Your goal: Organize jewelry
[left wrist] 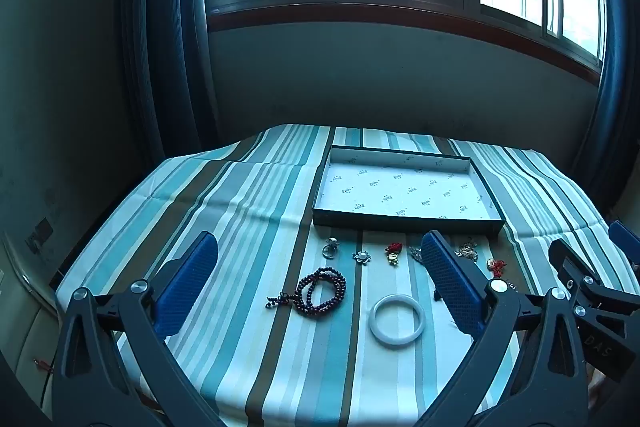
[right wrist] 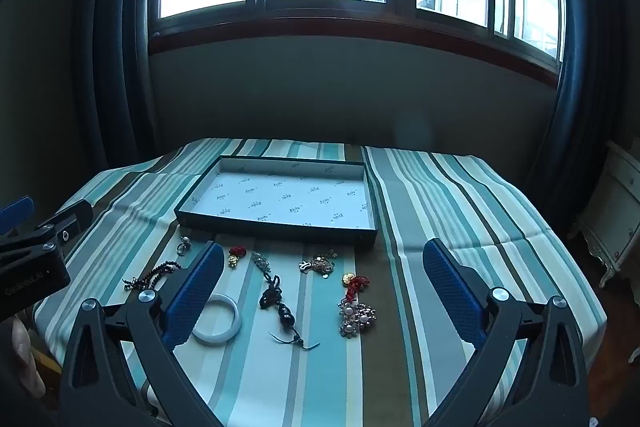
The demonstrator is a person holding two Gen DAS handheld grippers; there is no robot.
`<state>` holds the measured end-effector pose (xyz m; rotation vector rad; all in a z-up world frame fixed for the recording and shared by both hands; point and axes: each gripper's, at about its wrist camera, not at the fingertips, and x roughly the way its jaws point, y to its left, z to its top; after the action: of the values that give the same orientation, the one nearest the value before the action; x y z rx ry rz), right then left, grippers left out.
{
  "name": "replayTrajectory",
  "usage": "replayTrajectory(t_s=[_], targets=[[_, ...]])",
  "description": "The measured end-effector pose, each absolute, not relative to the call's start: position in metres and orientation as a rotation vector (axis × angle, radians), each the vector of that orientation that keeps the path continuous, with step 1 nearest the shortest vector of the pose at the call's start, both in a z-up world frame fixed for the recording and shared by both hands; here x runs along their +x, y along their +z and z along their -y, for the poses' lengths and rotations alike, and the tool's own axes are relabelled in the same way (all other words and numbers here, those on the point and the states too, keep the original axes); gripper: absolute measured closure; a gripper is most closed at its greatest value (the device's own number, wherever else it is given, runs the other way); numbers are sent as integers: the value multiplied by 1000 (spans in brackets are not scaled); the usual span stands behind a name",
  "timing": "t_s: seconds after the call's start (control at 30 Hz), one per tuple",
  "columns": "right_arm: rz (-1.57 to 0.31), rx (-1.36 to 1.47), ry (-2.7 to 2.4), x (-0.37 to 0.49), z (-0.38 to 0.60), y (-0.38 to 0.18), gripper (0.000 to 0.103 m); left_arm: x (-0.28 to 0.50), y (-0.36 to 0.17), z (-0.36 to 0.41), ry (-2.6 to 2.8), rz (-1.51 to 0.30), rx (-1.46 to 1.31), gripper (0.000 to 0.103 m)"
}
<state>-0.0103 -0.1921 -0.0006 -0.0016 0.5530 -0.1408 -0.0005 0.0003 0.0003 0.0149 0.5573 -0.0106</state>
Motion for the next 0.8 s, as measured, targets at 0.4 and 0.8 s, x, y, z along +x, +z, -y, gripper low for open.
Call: replayTrajectory(t_s=[0.4, 0.8], targets=[[-547, 6, -139, -14, 189, -1, 4, 1, 4, -3, -19, -561, 23, 2], [-548, 3, -137, -14, 188, 0, 4, -1, 3, 2, -17, -559, 28, 2]])
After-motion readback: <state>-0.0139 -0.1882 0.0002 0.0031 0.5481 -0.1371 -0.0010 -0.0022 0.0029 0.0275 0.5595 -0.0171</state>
